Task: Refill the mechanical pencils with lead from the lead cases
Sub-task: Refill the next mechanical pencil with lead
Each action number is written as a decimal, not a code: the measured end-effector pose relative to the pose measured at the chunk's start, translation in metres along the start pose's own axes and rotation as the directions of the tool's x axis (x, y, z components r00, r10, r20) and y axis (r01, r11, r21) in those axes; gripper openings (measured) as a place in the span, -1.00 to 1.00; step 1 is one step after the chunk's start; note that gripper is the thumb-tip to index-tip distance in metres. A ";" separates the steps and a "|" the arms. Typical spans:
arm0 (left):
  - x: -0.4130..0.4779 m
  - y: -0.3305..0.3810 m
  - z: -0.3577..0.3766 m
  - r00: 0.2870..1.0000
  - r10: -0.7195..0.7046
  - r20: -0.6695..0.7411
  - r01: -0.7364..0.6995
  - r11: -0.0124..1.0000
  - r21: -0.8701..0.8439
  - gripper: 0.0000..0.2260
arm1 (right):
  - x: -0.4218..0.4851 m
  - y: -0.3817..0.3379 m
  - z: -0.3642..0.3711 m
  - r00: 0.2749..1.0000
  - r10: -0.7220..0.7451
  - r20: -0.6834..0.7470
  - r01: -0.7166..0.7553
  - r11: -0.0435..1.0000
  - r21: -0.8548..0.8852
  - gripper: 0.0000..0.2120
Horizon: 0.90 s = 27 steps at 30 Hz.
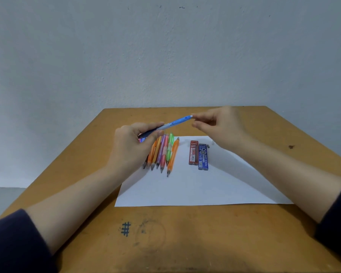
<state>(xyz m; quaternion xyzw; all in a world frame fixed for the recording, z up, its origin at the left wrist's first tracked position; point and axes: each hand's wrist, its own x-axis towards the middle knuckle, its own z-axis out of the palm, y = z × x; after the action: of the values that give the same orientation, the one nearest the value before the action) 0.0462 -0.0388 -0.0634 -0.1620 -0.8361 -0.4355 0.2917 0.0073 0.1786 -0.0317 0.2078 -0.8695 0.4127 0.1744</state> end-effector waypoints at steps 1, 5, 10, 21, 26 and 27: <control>0.000 0.001 0.000 1.000 -0.004 -0.004 0.004 1.000 -0.010 -0.76 | -0.002 -0.003 0.003 0.997 0.070 -0.006 -0.069 0.992 0.108 -0.77; -0.003 0.006 0.002 1.000 -0.002 0.003 0.002 1.000 -0.020 -0.77 | -0.008 -0.013 0.009 0.977 0.214 -0.004 -0.192 0.883 0.428 -0.78; -0.008 0.013 0.008 0.999 0.053 0.010 -0.053 0.999 -0.005 -0.78 | -0.016 -0.029 0.017 0.958 0.285 0.030 -0.234 0.716 0.658 -0.89; -0.017 0.024 0.017 0.980 0.191 -0.054 -0.190 0.982 0.014 -0.77 | -0.021 -0.031 0.023 0.972 0.218 -0.084 -0.087 0.672 0.735 -0.72; -0.017 0.019 0.019 0.975 0.221 -0.035 -0.220 0.975 0.042 -0.75 | -0.025 -0.031 0.026 0.983 0.145 -0.115 -0.029 0.733 0.680 -0.63; -0.017 0.019 0.020 0.971 0.238 -0.034 -0.236 0.970 0.059 -0.74 | -0.025 -0.031 0.027 0.982 0.144 -0.120 -0.025 0.737 0.676 -0.63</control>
<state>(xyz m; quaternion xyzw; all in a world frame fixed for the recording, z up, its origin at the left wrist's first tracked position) 0.0620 -0.0119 -0.0712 -0.2437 -0.8163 -0.3777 0.3629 0.0411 0.1448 -0.0399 0.1821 -0.6537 0.7211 0.1399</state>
